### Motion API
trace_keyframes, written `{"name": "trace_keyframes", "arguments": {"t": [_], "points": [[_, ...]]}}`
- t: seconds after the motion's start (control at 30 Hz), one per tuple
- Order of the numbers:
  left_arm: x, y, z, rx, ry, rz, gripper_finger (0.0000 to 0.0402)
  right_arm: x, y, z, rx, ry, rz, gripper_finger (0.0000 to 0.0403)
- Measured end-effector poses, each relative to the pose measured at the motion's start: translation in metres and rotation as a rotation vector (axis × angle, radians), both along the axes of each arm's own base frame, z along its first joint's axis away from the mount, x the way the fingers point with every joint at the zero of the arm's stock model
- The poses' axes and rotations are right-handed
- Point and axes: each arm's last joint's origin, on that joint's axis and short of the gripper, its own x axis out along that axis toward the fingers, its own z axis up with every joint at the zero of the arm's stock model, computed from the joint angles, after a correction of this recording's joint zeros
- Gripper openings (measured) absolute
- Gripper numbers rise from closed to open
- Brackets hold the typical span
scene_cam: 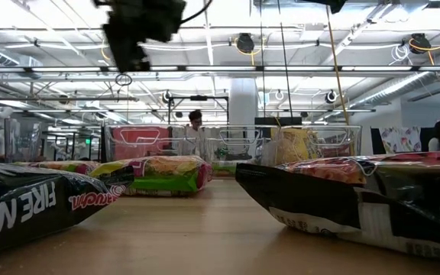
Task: Sort Maruchan noodles
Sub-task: Put the green noodle pack into the center transparent bin
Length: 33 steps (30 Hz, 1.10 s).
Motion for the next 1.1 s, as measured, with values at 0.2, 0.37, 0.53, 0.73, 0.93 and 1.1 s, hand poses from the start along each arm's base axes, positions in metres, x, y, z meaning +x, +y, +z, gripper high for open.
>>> {"name": "trace_keyframes", "arguments": {"t": [0.2,0.37,0.53,0.73,0.93,1.1], "points": [[-0.048,-0.030,-0.013,-0.134,0.057,0.075,0.0056,0.000,0.000,0.000,0.000,0.000,0.000,0.0038],[-0.068,-0.055,-0.026,-0.248,0.096,0.082,0.0056,0.000,0.000,0.000,0.000,0.000,0.000,0.0038],[-0.073,-0.079,-0.052,-0.373,0.176,0.031,0.0056,0.000,0.000,0.000,0.000,0.000,0.000,0.0038],[-0.072,-0.105,-0.084,-0.441,0.181,-0.057,0.0056,0.000,0.000,0.000,0.004,-0.001,-0.001,0.0038],[-0.062,-0.125,-0.108,-0.444,0.060,-0.126,0.0056,0.000,0.000,0.000,0.007,-0.002,-0.001,0.0038],[-0.062,-0.131,-0.127,-0.336,0.058,-0.091,0.0056,0.000,0.000,0.000,0.007,-0.002,-0.001,0.0038]]}}
